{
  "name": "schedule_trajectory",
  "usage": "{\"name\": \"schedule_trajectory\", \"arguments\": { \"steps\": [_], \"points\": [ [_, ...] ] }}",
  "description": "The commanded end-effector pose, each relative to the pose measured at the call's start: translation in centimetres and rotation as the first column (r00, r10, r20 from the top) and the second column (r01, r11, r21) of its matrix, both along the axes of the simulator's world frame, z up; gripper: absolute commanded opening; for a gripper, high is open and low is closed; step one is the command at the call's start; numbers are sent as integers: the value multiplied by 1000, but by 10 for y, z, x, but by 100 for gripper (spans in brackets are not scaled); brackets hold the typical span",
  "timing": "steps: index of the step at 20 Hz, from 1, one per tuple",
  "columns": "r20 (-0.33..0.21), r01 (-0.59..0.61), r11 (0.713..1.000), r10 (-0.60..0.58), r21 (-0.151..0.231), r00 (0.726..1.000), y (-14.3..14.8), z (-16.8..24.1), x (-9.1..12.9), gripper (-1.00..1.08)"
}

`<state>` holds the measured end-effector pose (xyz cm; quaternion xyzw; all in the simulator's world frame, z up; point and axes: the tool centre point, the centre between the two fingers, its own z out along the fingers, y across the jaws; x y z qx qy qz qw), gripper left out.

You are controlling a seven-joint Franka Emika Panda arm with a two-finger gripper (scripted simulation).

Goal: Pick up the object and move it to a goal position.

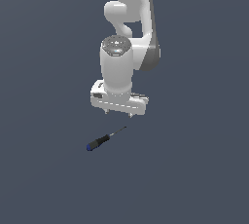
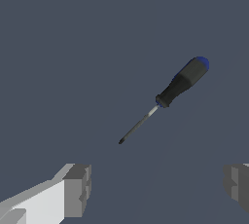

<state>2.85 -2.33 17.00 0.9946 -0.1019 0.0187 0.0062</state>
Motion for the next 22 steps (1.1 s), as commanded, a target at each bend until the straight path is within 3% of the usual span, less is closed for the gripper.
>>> {"name": "schedule_trajectory", "arguments": {
  "steps": [1, 5, 9, 22],
  "points": [
    [-4, 78, 997, -78, 7, 997, -5, -10, 5, 100],
    [-11, 213, 977, -212, 16, 977, -15, -27, 12, 100],
    [-19, 342, 940, -342, 21, 940, -24, -45, 19, 100],
    [-34, 648, 762, -647, 19, 762, -51, -93, 34, 100]
  ]
}}
